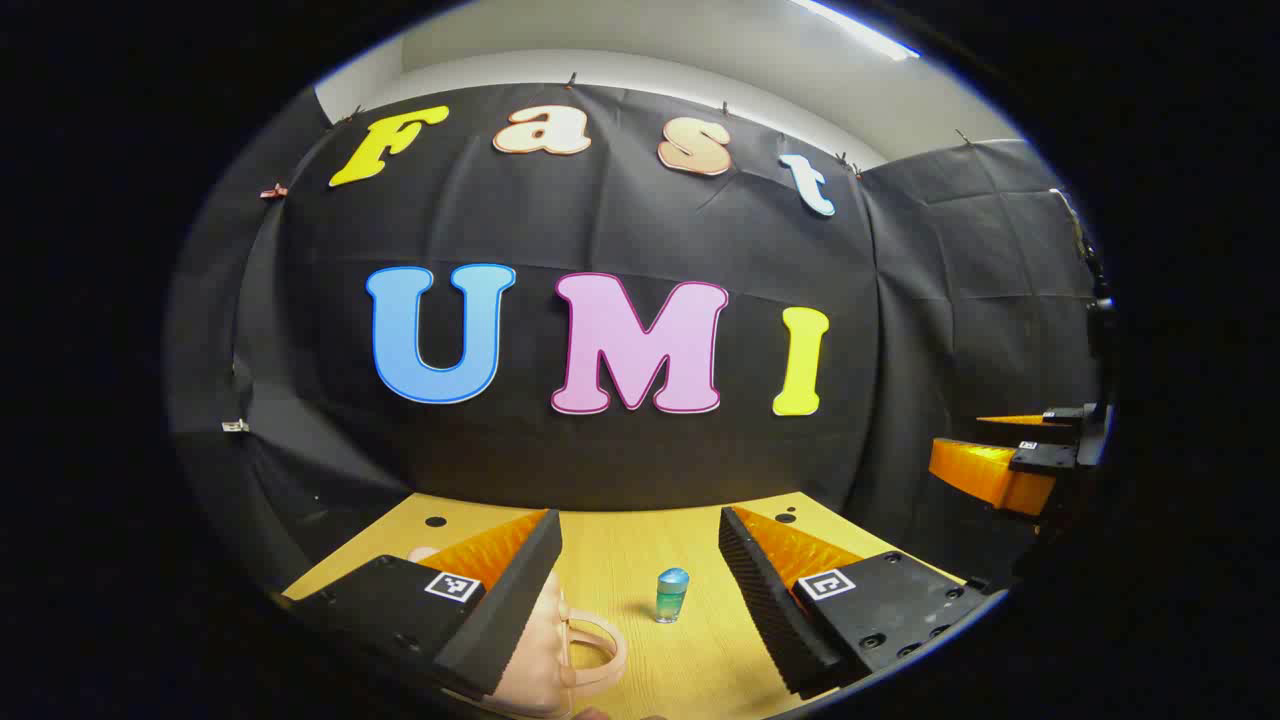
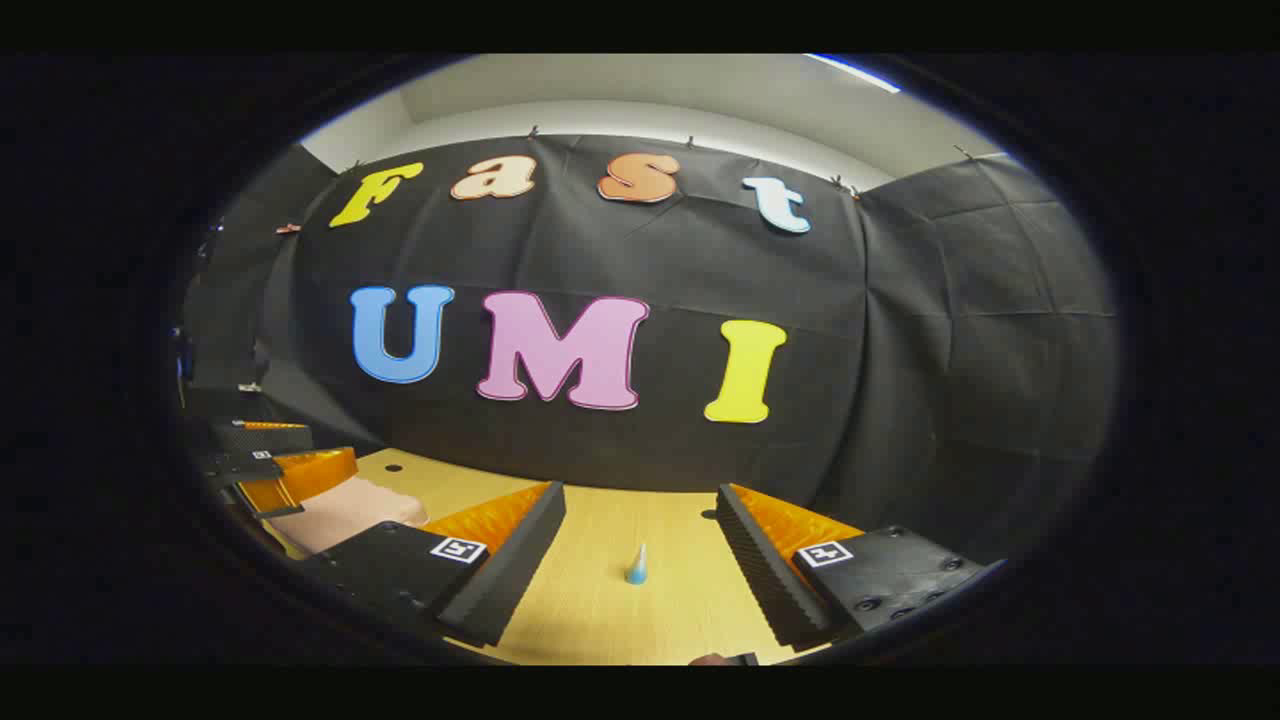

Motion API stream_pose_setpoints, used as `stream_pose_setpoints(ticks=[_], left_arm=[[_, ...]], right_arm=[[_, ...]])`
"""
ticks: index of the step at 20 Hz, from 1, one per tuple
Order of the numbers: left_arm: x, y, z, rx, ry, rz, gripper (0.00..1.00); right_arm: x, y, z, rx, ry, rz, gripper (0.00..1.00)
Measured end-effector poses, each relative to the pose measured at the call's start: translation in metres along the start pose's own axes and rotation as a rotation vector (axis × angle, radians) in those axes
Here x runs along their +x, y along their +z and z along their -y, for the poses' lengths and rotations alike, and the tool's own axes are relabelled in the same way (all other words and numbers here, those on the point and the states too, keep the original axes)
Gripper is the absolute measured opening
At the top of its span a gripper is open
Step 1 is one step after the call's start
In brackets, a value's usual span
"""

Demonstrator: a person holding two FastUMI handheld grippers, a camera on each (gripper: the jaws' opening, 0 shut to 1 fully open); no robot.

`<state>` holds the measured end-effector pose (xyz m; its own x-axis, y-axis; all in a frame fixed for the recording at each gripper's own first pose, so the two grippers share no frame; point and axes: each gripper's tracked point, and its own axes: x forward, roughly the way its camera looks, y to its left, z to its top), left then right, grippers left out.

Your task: First open the suitcase, pack the skin care products into it, and then close the suitcase.

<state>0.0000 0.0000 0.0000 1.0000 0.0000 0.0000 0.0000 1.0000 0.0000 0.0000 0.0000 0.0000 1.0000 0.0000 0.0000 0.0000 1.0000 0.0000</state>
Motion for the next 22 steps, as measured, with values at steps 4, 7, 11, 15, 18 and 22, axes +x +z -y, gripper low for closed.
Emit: stream_pose_setpoints(ticks=[4, 7, 11, 15, 18, 22], left_arm=[[-0.005, 0.000, 0.003, 0.043, -0.011, 0.007, 0.99], [-0.007, 0.000, 0.009, 0.059, -0.032, 0.011, 0.99], [-0.011, -0.004, 0.008, 0.068, -0.040, 0.001, 0.99], [-0.012, -0.022, 0.002, 0.100, -0.025, -0.036, 0.99], [-0.015, -0.035, 0.004, 0.099, -0.043, -0.062, 0.99], [-0.013, -0.052, 0.004, 0.054, -0.062, -0.120, 0.99]], right_arm=[[-0.003, 0.000, -0.003, -0.020, 0.004, 0.007, 0.96], [-0.006, 0.000, -0.005, -0.025, 0.006, 0.008, 0.96], [-0.006, -0.003, -0.008, -0.023, 0.008, 0.003, 0.96], [-0.006, -0.006, -0.013, -0.014, 0.014, 0.001, 0.96], [-0.009, -0.006, -0.017, -0.027, 0.018, 0.001, 0.96], [-0.011, -0.003, -0.019, -0.044, 0.021, 0.009, 0.96]])
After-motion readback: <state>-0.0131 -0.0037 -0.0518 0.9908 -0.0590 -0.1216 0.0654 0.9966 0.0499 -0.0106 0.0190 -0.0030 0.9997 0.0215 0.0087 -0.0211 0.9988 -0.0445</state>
